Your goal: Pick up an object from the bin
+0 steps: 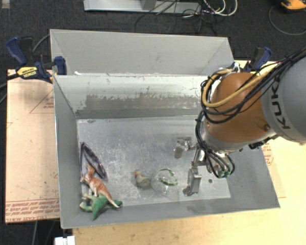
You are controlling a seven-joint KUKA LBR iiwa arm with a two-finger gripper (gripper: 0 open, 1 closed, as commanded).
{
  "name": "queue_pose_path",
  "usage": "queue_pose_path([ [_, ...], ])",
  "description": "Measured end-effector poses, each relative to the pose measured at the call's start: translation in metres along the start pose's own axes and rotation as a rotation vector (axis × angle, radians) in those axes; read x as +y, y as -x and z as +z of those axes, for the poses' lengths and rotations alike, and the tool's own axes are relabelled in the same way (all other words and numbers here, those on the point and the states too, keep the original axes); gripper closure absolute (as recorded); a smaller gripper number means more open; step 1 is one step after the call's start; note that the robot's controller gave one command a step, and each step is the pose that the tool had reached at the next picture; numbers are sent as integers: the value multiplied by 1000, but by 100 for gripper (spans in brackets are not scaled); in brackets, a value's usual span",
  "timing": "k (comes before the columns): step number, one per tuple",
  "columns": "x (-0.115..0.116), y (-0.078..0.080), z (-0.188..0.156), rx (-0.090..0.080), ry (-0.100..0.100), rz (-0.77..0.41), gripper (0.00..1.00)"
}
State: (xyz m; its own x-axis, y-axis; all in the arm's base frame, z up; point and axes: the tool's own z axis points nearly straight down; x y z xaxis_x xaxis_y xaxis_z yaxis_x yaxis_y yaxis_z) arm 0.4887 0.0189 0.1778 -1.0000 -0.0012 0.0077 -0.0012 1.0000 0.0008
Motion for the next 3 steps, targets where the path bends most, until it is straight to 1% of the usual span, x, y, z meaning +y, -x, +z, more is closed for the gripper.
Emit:
queue_pose_path([
  [1,0,2,-4,-8,0,1,0],
  [2,14,4,88,-6,1,-97,0],
  [3,15,1,111,-19,2,33,0],
])
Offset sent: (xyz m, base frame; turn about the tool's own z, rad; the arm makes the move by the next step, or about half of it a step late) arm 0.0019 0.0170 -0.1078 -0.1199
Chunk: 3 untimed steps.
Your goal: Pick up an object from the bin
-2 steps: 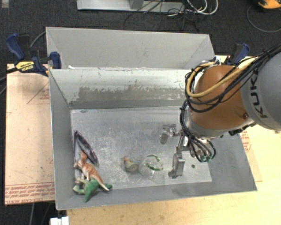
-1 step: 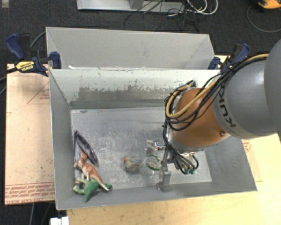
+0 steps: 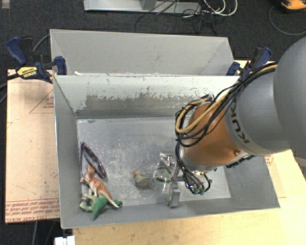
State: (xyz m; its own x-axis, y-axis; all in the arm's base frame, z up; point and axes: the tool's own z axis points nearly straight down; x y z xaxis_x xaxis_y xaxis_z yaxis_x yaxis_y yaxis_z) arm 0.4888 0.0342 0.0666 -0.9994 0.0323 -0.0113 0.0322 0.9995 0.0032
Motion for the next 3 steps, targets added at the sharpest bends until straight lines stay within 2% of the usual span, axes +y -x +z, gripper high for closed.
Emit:
queue_pose_path([
  [1,3,1,-5,5,-1,91,100],
  [3,7,2,-14,3,0,85,100],
])
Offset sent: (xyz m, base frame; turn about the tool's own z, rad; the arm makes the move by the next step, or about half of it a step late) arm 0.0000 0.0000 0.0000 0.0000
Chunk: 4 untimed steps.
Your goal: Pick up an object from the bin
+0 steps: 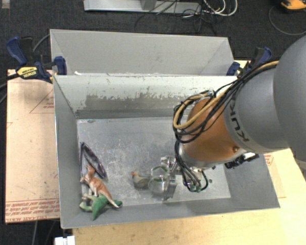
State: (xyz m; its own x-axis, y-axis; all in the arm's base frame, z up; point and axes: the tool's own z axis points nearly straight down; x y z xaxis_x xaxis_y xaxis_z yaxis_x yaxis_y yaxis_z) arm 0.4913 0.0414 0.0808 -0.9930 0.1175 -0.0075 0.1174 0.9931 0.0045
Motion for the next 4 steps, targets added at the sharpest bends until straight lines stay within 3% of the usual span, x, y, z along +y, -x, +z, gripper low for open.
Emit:
queue_pose_path([
  [3,11,3,9,-1,2,33,100],
  [4,17,-2,-26,-1,1,17,100],
])
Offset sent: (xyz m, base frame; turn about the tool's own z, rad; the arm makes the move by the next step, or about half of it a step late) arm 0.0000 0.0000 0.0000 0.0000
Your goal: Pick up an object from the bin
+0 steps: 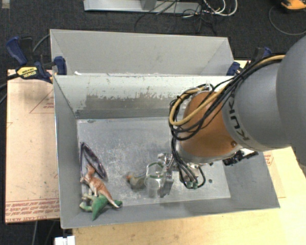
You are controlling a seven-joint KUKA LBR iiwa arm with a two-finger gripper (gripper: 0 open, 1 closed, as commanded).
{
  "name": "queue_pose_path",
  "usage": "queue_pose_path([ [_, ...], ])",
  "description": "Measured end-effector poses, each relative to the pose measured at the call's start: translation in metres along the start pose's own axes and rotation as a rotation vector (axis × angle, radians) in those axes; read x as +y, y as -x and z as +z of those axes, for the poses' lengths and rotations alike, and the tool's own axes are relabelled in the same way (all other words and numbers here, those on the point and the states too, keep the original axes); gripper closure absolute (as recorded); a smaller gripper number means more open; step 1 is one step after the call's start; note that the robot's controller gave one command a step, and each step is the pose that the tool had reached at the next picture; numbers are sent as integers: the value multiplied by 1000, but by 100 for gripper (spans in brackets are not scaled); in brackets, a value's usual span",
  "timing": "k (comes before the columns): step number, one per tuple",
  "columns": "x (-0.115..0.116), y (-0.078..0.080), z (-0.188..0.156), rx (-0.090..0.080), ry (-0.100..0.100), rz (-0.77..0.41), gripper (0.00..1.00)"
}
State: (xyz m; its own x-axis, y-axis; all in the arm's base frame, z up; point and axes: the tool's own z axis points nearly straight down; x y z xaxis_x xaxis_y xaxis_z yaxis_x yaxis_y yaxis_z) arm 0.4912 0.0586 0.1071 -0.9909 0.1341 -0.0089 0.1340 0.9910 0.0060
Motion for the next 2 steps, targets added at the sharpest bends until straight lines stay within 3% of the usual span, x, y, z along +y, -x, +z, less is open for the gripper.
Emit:
queue_pose_path([
  [2,0,0,0,0,0,0,100],
])
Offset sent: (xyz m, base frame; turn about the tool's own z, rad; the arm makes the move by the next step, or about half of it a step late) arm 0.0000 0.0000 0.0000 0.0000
